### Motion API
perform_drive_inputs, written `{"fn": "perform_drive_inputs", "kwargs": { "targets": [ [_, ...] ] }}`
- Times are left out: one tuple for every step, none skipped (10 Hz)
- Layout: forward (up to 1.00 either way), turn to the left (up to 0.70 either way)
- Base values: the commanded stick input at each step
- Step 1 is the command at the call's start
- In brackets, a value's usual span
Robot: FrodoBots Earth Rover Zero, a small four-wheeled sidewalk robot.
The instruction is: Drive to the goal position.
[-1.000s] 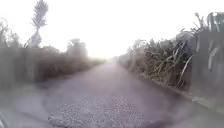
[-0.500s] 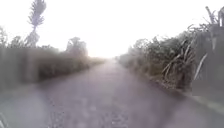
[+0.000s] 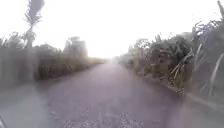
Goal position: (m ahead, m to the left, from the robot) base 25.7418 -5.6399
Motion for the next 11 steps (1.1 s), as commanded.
{"fn": "perform_drive_inputs", "kwargs": {
  "targets": [
    [0.70,-0.02],
    [0.70,0.00],
    [0.70,0.00],
    [0.70,0.00],
    [0.70,0.00],
    [0.70,0.00],
    [0.70,-0.02],
    [0.70,-0.08],
    [0.70,-0.13],
    [0.70,-0.14],
    [0.70,-0.14]
  ]
}}
